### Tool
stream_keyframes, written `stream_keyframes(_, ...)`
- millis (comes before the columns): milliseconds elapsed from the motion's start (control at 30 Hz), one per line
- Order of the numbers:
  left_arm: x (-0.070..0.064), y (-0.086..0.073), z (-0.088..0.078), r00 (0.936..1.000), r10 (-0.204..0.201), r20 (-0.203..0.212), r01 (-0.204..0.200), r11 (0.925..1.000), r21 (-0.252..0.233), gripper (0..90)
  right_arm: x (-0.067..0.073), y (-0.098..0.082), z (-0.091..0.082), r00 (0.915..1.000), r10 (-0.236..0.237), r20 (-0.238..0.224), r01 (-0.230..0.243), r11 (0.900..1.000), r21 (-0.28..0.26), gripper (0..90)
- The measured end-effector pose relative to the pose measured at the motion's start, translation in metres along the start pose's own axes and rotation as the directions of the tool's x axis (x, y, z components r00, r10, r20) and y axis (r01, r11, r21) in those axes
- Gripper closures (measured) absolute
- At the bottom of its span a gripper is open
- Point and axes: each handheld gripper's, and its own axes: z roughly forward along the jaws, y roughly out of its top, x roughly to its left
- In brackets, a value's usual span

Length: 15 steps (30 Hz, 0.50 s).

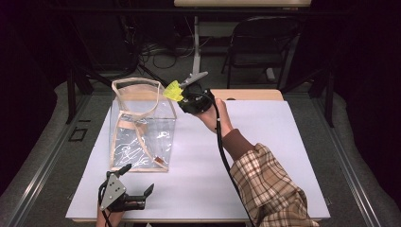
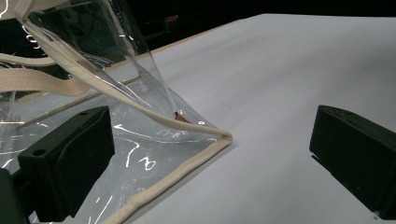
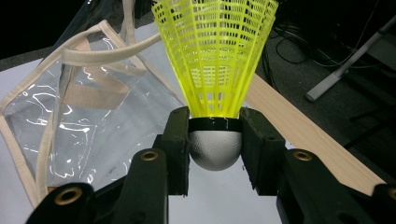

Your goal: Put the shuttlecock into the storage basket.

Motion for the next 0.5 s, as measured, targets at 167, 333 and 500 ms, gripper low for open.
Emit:
stream_keyframes(167,0.0,0.0,-0.0001,1.0,0.0,0.0,0.0,1.0,0.0,0.0,-0.001,0.0022,0.0022,1.0,0.002,-0.003,-0.002,1.0,-0.001,64.5)
stream_keyframes(333,0.0,-0.0001,-0.0001,1.0,-0.001,0.001,0.001,1.0,-0.002,0.0,-0.0006,0.0051,0.0035,1.0,0.001,-0.002,-0.001,1.0,-0.004,64.5)
stream_keyframes(500,0.0002,-0.0001,-0.0002,1.0,-0.001,0.0,0.001,1.0,-0.002,0.0,-0.0003,0.0096,0.0033,1.0,0.002,0.002,-0.002,1.0,-0.007,64.5)
